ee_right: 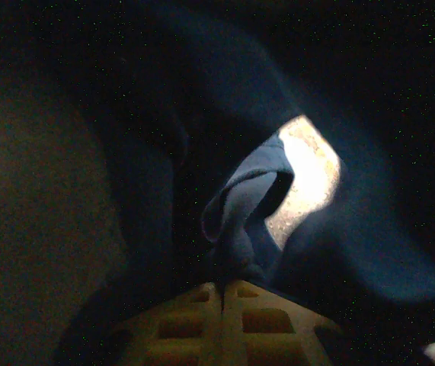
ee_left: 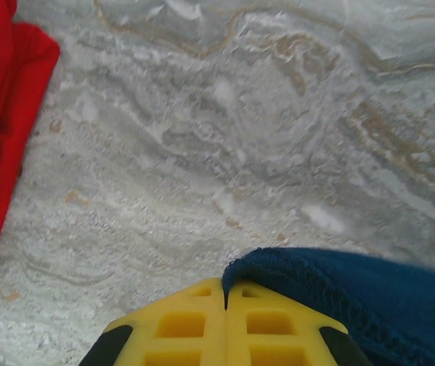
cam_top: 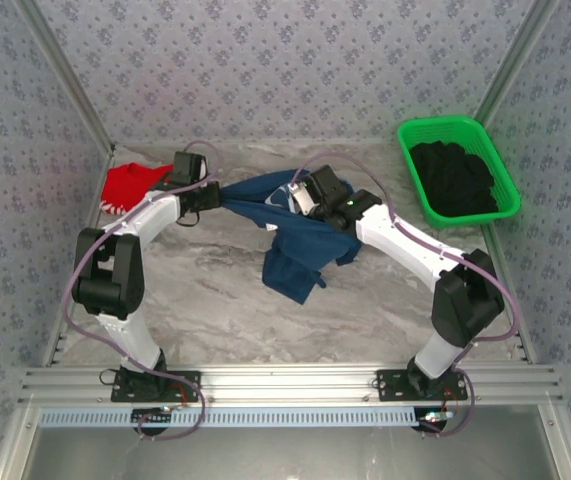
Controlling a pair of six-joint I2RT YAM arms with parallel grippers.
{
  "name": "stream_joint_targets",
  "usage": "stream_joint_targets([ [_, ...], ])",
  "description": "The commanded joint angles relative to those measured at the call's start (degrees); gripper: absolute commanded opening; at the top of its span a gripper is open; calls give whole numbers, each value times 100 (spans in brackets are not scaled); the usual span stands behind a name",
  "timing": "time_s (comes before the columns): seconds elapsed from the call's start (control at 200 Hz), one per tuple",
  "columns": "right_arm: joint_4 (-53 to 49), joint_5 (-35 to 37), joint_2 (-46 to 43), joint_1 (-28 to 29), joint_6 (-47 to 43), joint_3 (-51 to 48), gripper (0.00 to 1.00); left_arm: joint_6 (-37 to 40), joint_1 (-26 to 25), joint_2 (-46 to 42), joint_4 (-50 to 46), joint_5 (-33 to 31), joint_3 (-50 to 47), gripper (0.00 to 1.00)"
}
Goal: Fold the inside-out t-shirt
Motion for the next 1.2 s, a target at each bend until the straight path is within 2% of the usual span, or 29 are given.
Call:
stream_joint_targets([
  [0.0,63,-318,-499,-11,-283,-22,0,-50,319,-6,23,-442,-69,0],
  [0.06,368,-440,-645,-85,-62,-72,0,-8,313,-19,89,-293,-120,0],
  [0.16,828,-337,-665,-96,180,45,0,-192,285,-140,536,544,-417,0],
  [0.245,667,-196,-469,11,11,358,0,-420,293,-223,812,1119,-589,0],
  [0.325,269,42,-306,62,-179,520,0,-441,293,-353,720,1181,-624,0],
  [0.375,234,10,-300,41,-252,435,0,-485,300,-570,895,1271,-810,15],
  [0.44,344,-125,-354,-13,-214,257,0,-656,302,-1035,1448,1406,-1243,45],
  [0.5,401,-183,-364,-26,-192,170,0,-821,289,-1518,2056,1608,-1673,62],
  [0.58,431,-193,-360,-40,-175,115,0,-840,214,-2084,2805,2097,-2123,73],
  [0.655,465,-229,-353,-47,-179,94,0,-653,4,-2420,3357,2826,-2336,79],
  [0.774,465,-246,-310,-50,-182,118,0,42,-660,-2552,3313,3967,-2172,81],
  [0.954,465,-201,-337,-38,-174,65,0,910,-1370,-2459,2747,4139,-1740,78],
  [1.059,490,-169,-375,-40,-157,28,0,892,-1425,-2179,2638,4245,-1409,66],
  [1.194,514,-128,-463,-25,-164,-71,0,768,-1448,-1903,2654,4124,-1135,40],
])
